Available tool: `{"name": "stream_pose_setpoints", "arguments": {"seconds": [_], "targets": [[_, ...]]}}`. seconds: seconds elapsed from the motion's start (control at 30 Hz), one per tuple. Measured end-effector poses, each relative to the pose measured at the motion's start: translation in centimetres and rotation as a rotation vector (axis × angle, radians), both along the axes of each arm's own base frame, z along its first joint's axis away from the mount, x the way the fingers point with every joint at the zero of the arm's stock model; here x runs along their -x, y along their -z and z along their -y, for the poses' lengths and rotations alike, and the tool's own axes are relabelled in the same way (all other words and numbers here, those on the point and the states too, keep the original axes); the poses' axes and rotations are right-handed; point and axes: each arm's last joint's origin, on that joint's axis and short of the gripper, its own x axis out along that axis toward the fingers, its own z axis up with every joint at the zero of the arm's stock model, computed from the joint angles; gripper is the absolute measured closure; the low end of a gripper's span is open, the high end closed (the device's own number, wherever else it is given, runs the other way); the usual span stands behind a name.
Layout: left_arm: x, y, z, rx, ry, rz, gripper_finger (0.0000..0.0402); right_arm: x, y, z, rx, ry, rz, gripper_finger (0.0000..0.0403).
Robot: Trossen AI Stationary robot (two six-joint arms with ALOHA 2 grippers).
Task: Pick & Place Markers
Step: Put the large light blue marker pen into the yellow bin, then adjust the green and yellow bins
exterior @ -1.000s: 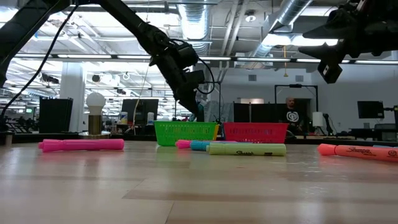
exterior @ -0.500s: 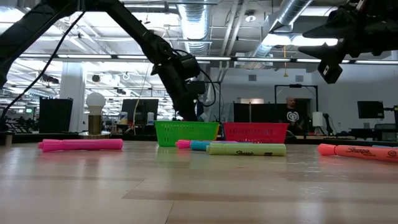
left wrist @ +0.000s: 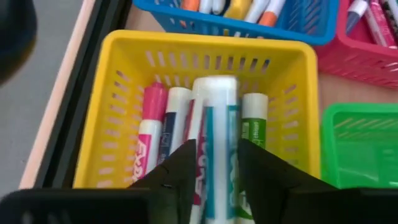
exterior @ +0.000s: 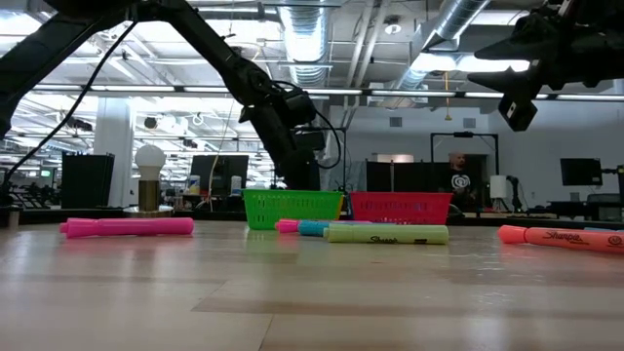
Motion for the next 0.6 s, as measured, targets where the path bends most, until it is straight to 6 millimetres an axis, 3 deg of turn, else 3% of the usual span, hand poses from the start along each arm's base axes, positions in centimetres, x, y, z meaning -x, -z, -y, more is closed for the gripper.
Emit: {"name": "stream_pose_setpoints", "arguments": {"seconds": [0.27,0.47,0.6], "targets": [[0.1,-0.7,0.0,-0.031,-0.014,0.009,0.0222,0.0,0.0,0.0,-0.002,0.0,0.0,0.028],[0.9,-5.7,0.7,-0.074,-0.065,0.116,0.0207,0.0,0.0,0.0,-0.002,0.001,0.0,0.028],[2.0,-9.5,2.4,0.009,-0.184,0.193,0.0208,0.0,0.0,0.0,-0.002,0.001,0.0,0.028]]}}
